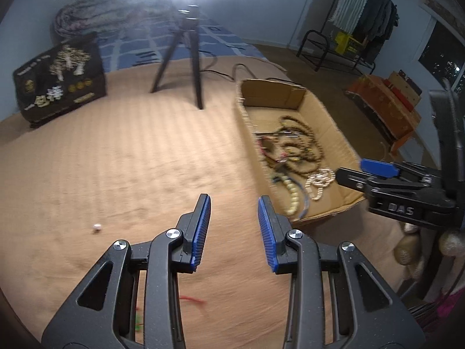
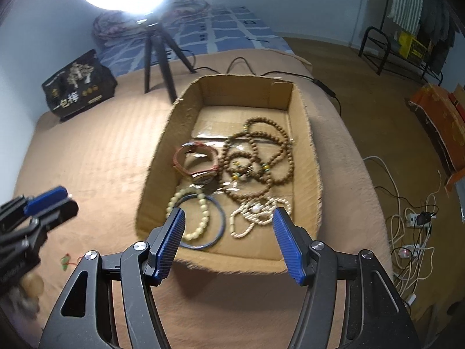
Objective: Organize jewelry
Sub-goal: 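Move the right tool to the jade pendant while the left tool approaches the other pearl earring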
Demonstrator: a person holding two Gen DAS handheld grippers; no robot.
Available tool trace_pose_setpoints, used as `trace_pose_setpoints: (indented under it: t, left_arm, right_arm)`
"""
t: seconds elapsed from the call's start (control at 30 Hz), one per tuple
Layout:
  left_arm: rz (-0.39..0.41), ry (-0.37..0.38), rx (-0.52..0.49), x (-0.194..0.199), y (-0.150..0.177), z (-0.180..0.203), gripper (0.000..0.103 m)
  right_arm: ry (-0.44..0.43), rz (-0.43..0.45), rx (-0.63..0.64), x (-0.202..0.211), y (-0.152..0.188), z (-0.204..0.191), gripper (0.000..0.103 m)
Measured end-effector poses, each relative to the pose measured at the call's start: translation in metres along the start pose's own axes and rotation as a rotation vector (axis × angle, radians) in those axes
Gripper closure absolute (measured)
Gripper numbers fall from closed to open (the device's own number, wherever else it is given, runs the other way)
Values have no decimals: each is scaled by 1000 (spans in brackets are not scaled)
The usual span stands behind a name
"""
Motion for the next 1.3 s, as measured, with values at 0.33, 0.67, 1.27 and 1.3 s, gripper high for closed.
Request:
trace_pose_setpoints:
  t: [0.33, 0.67, 1.27, 1.3]
  left_arm:
    - [5, -70, 84, 22, -1, -85, 53]
    - [-5, -83, 222, 26, 2, -159, 53]
    - [-109, -65, 220, -2, 22, -189, 53]
    - [-110, -65, 220, -2, 22, -189, 56]
  right_arm:
    - [-35, 40, 202, 3, 15, -71, 41]
    - [-244, -9, 285, -10, 51, -166, 41]
    - [-359, -89, 297, -50, 81, -270, 61]
    - [-357, -90, 302, -51, 81, -273, 62]
Point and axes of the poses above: each gripper's, at about its wrist camera, not at the fingertips, and x roughly against the way its jaws point, z to its right, y to its underside, the point moved 10 cm from there along -x, roughly the way its jaws point, and after that the axes turned 10 degrees about x, right-handed, at the moved point
